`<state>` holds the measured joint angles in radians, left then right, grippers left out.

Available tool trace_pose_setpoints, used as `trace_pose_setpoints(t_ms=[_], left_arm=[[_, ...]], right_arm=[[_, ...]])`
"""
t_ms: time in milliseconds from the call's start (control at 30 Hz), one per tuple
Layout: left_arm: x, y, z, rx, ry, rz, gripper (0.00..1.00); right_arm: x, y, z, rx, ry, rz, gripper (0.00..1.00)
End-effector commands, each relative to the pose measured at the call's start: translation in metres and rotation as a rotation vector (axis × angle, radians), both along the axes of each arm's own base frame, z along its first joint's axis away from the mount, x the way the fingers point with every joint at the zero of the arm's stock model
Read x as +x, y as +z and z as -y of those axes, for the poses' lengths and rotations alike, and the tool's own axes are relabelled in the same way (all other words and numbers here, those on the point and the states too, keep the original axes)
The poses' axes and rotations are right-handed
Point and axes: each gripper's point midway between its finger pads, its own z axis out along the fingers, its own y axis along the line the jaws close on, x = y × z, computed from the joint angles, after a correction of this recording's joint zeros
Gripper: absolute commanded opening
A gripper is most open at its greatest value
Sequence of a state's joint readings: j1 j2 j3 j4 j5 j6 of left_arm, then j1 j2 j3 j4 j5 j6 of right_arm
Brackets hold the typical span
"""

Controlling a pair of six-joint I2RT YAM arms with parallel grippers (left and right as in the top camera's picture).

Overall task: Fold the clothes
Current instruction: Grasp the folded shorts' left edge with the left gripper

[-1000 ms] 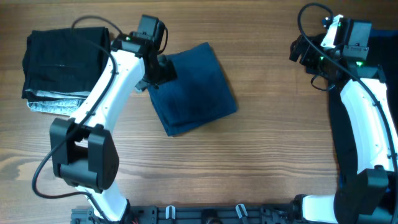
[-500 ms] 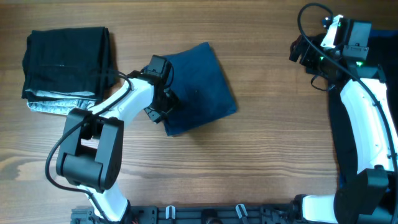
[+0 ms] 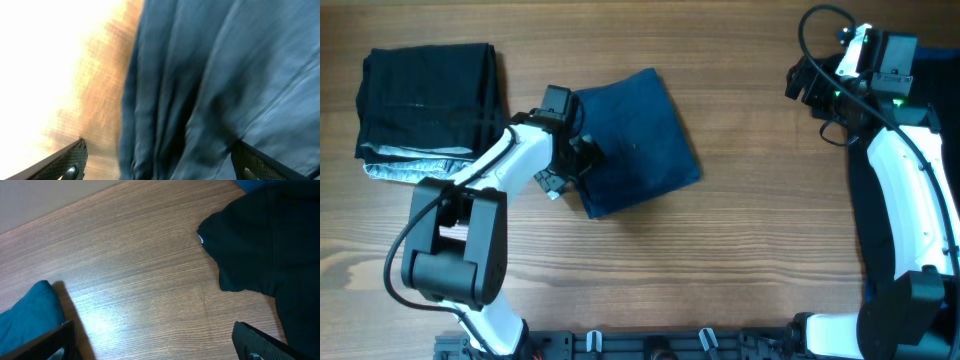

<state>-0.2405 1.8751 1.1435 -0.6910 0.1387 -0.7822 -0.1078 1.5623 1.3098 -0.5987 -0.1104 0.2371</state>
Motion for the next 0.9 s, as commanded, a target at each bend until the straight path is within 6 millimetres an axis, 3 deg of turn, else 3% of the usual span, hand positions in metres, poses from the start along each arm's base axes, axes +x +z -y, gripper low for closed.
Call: trace_pose_setpoints(t_ms=[0, 167, 300, 467, 633, 767, 867], left_arm=[[0.011, -0.002, -0.005, 0.037, -0.085, 0.057, 0.92], [0.003, -0.017, 0.005, 0.043, -0.119, 0.029, 0.94], [-0.017, -0.019, 0.030, -0.054, -0.139, -0.052, 0.90], [-0.027, -0.020, 0.031, -0.047, -0.093, -0.096, 0.89], [-0.025, -0.021, 0.030, -0.037, -0.093, -0.091, 0.51], [-0.025, -0.021, 0.030, -0.037, -0.093, -0.090, 0.07], [-0.021, -0.019, 0.031, -0.041, -0.101, -0.071, 0.04]], right_arm=[[0.001, -0.004, 0.002, -0.010, -0.006, -0.009, 0.99], [0.001, -0.004, 0.002, -0.010, -0.006, -0.009, 1.00], [0.001, -0.004, 0.002, -0.010, -0.006, -0.009, 1.00], [0.001, -0.004, 0.002, -0.010, -0.007, -0.009, 1.00], [0.001, -0.004, 0.002, -0.010, -0.007, -0.009, 1.00], [0.001, -0.004, 0.002, -0.010, -0.006, -0.009, 0.99], [0.001, -0.004, 0.002, -0.010, -0.006, -0.009, 0.99]])
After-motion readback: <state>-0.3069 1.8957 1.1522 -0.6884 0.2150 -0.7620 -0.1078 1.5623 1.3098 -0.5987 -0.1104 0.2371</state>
